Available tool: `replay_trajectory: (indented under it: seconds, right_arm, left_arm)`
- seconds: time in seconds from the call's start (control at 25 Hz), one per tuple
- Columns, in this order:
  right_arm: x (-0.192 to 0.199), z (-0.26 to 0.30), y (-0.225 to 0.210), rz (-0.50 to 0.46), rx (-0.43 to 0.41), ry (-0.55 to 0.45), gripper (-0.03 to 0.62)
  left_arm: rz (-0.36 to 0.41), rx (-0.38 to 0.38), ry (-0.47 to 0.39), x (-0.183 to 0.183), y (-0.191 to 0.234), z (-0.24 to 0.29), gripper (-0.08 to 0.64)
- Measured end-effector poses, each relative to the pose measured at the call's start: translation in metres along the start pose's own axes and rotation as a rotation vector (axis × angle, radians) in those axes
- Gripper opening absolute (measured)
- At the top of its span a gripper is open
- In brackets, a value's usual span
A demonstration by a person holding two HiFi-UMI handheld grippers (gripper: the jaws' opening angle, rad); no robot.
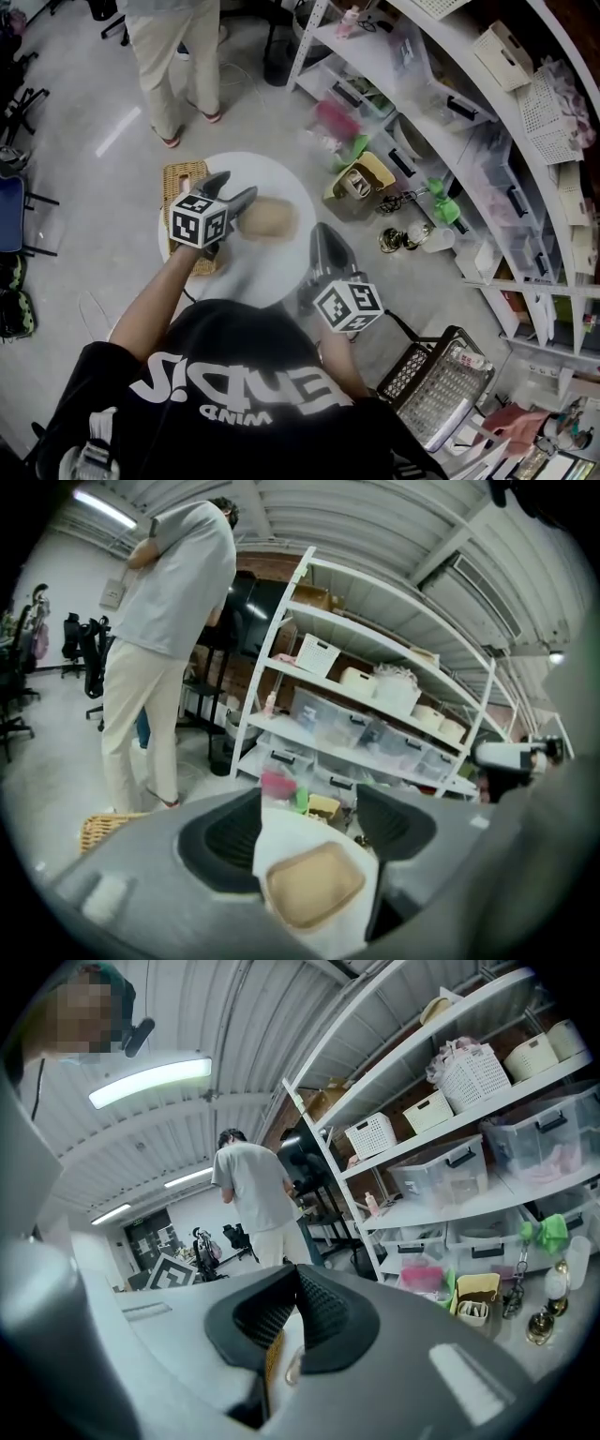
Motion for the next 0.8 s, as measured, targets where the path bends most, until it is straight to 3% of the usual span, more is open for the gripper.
replay_trajectory:
  seconds: [0.56,0.8]
  right_arm:
    - [0.005,0.045,-0.025,0.04,-0.006,0.07,0.0]
    - [0.006,0.061,-0.036,0.06,0.006,0.093,0.0]
  left_arm:
    - [-0.15,0.003,0.203,0.055,0.042,0.066,0.324]
    - [-0.224,0.021,0.253,0.064,0.051,0.085,0.341]
Point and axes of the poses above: the fingertips, and each gripper's own axes: z forward along the fingers, y to its left, x out of its underside, the point moved 8 cm from there along -z, backward along the fingers, and after that the axes turned 2 degrees about z, right-handed, at the moved point
